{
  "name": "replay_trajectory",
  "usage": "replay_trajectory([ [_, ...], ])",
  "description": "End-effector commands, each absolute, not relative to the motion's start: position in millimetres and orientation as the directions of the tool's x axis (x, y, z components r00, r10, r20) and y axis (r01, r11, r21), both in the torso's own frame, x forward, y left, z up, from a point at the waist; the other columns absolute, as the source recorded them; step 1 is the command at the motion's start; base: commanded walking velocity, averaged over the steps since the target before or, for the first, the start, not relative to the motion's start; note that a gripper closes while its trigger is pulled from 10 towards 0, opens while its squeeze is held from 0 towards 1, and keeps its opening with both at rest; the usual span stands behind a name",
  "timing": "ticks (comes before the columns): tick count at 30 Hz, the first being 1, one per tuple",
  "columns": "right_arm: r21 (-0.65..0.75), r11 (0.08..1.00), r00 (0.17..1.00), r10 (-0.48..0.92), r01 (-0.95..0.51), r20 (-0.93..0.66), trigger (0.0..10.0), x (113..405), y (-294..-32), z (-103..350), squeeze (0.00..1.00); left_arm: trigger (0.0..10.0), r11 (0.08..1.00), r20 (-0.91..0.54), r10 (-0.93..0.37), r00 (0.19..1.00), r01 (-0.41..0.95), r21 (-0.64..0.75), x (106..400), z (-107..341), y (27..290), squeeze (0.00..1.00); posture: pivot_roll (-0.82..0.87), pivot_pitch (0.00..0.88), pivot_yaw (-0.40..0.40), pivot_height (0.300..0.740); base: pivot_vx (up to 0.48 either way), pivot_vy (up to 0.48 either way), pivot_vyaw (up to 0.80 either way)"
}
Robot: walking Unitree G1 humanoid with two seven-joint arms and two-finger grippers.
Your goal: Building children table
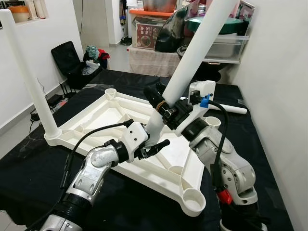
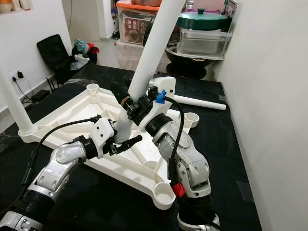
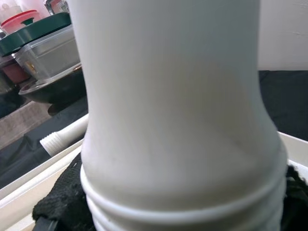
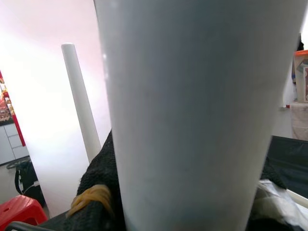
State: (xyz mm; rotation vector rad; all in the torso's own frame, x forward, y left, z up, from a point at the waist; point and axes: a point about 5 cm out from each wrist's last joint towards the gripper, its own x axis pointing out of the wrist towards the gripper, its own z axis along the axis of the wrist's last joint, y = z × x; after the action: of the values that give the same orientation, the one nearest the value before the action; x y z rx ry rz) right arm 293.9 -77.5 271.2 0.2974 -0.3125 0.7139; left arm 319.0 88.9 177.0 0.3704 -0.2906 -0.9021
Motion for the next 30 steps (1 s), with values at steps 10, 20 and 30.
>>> replay_trajectory([
  [10, 0.187, 0.705, 0.706, 0.575, -0.684, 0.414, 0.0, 291, -78, 275, 0.00, 10.0, 0.514, 0.084, -0.835, 0.543, 0.717, 0.471, 314, 175, 88, 0.62, 0.01, 0.000, -0.052, 0.740, 0.000, 0.000, 0.00],
  [20, 0.176, 0.832, 0.806, 0.421, -0.526, 0.417, 0.0, 310, -106, 281, 0.00, 10.0, 0.632, 0.218, -0.766, 0.605, 0.649, 0.422, 318, 192, 102, 1.00, 0.02, 0.000, -0.050, 0.740, 0.000, 0.000, 0.00],
  [30, 0.144, 0.968, 0.937, 0.151, -0.205, 0.316, 0.0, 331, -155, 271, 0.00, 10.0, 0.748, 0.318, -0.659, 0.682, 0.549, 0.373, 315, 207, 108, 1.00, 0.03, 0.000, -0.058, 0.740, 0.000, 0.000, 0.00],
])
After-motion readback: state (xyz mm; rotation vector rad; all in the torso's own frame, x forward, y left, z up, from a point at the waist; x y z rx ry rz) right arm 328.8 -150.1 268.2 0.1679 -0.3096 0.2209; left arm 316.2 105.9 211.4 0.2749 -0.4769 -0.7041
